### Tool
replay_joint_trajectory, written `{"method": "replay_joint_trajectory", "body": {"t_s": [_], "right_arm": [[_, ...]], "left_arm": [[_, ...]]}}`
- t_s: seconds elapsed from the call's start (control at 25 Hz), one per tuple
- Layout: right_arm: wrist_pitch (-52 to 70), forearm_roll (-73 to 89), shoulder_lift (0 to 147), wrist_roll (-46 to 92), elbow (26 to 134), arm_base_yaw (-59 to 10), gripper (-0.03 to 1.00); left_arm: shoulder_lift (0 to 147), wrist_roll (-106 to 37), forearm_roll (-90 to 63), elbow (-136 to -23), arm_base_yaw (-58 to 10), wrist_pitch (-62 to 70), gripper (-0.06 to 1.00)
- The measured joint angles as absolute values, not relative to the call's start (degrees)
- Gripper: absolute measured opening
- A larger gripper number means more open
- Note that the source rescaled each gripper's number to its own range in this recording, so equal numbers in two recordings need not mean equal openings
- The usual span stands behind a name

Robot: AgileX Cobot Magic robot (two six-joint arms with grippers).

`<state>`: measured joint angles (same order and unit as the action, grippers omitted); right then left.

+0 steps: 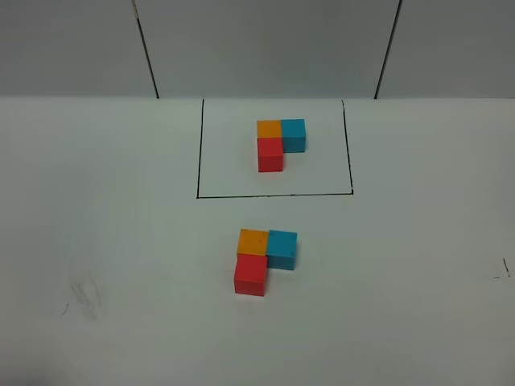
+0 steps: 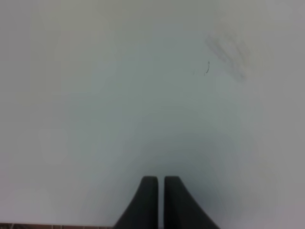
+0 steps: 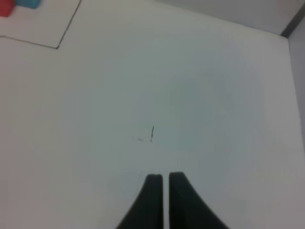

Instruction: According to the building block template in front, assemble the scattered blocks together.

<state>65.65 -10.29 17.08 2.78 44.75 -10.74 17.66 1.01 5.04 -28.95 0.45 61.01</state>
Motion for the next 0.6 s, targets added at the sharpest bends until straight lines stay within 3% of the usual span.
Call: {"method": "replay_joint_trajectory", "body": {"t_s": [0.4, 0.6], "right_arm": [[66.03, -7.33, 16.99, 7.89, 44.75, 0.36, 0.00], [65.67, -6.22, 13.08, 8.90, 43.56, 1.84, 0.00]], "left_arm": [[17.66, 1.01, 5.09, -28.95, 0.45, 61.01, 0.00], [17.66, 1.01, 5.09, -28.95, 0.45, 61.01, 0.00]]}}
